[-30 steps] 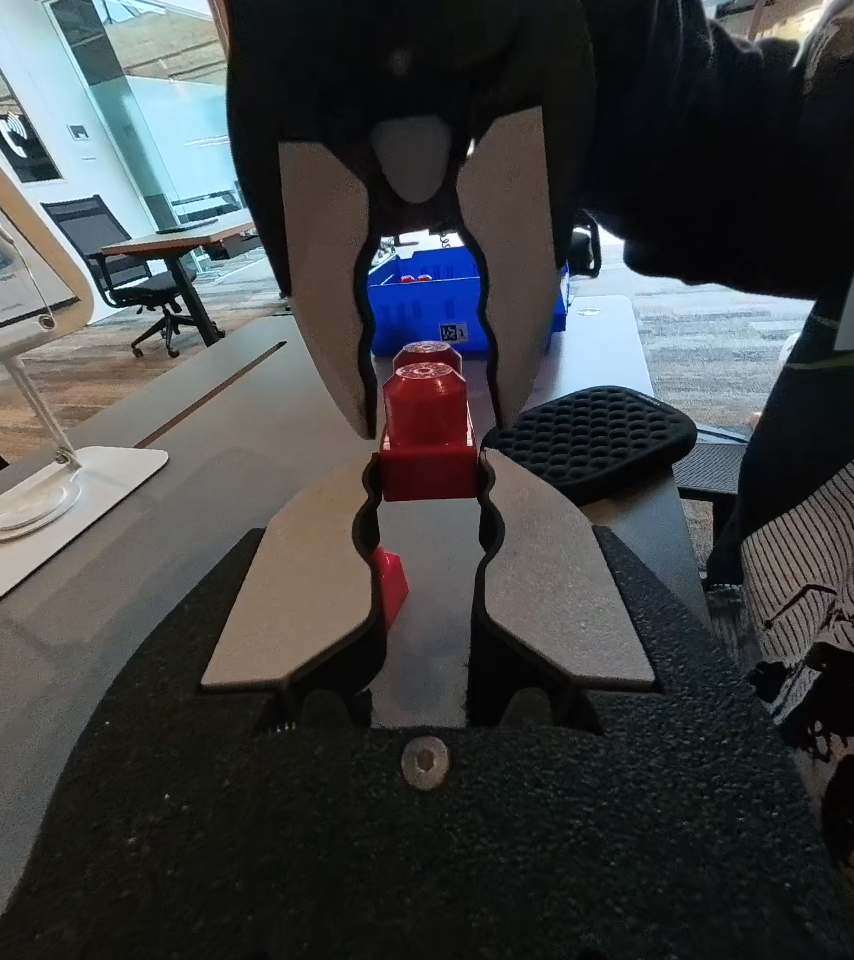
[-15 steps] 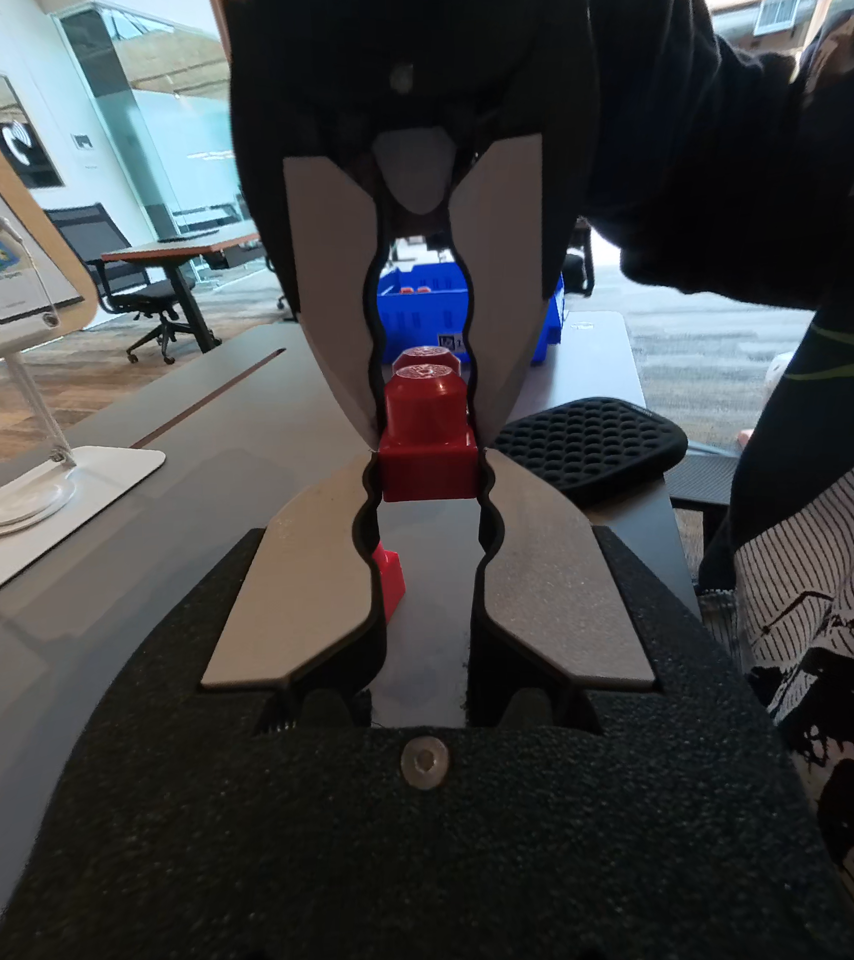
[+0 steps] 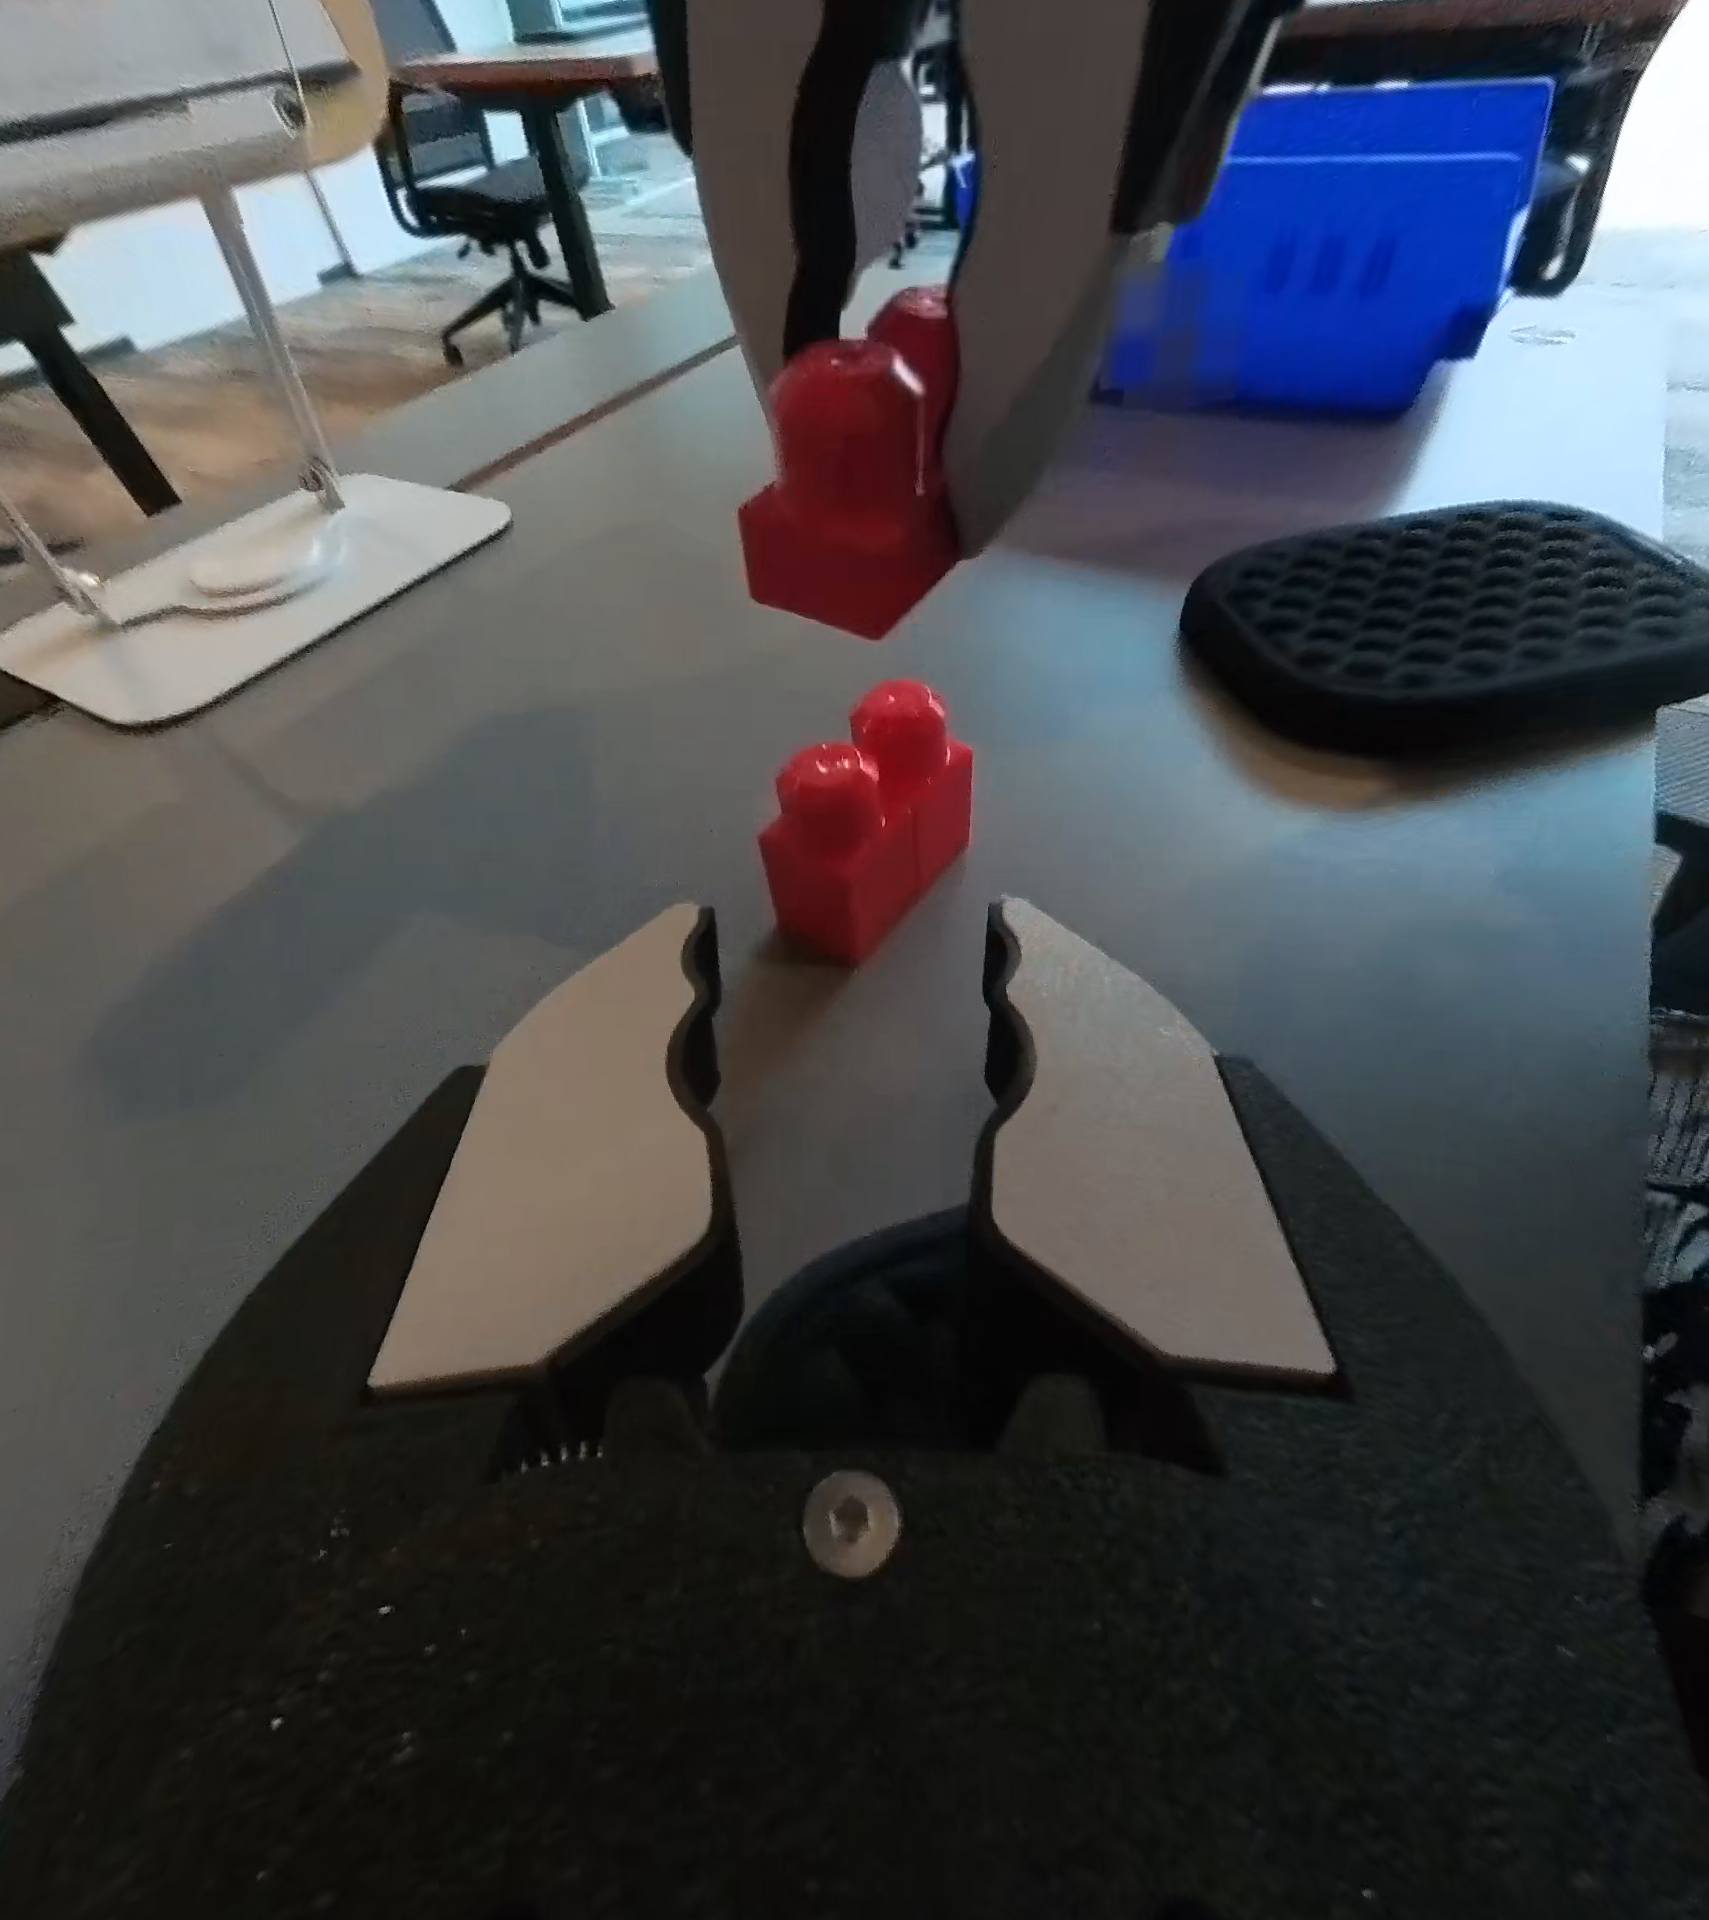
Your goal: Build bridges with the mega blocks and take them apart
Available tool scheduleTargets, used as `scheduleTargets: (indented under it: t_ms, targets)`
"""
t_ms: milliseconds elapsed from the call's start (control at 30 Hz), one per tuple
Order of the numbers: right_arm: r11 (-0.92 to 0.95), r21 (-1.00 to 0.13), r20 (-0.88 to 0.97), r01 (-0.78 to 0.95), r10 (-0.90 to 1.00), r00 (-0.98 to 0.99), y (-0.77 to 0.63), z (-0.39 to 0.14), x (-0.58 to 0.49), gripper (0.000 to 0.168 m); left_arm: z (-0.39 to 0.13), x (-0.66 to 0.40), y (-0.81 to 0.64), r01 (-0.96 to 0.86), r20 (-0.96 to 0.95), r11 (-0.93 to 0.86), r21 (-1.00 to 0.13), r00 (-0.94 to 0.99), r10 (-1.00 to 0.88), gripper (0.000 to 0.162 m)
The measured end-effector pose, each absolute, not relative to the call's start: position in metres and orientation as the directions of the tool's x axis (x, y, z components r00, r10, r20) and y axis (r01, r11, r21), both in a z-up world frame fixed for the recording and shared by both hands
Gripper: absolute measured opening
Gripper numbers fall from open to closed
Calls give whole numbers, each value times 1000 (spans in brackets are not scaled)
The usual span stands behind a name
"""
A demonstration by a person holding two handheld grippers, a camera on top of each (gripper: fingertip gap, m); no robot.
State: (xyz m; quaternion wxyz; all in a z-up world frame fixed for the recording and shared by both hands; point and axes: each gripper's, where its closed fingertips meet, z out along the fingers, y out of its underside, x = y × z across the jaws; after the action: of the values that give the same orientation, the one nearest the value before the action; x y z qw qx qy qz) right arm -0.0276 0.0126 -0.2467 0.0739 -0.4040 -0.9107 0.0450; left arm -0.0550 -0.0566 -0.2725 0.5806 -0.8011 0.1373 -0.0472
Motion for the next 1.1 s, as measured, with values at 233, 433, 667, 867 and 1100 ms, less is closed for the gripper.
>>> scheduleTargets:
  t_ms: [233, 433, 667, 867, 1100]
  targets:
    - [608, -145, 85, 780, 793, -603, 20, -262, -36, 33, -293, -51, -50, -278, -65, -363, -889, 863, -501, 34]
    - [607, -145, 86, 782, 795, -601, 18, -256, -35, 33, -314, -67, -20, -342, -71, -381, -859, 816, -573, 0]
    - [613, -140, 79, 777, 789, -609, 18, -257, -35, 33, -319, -72, -3, -376, -112, -334, -864, 791, -602, 0]
    - [612, -157, 86, 775, 791, -606, 18, -252, -36, 33, -324, -68, 7, -401, -104, -339, -851, 760, -641, 0]
    - [607, -167, 84, 777, 794, -603, 21, -251, -35, 33, -327, -65, 11, -413, -96, -348, -842, 749, -656, 0]
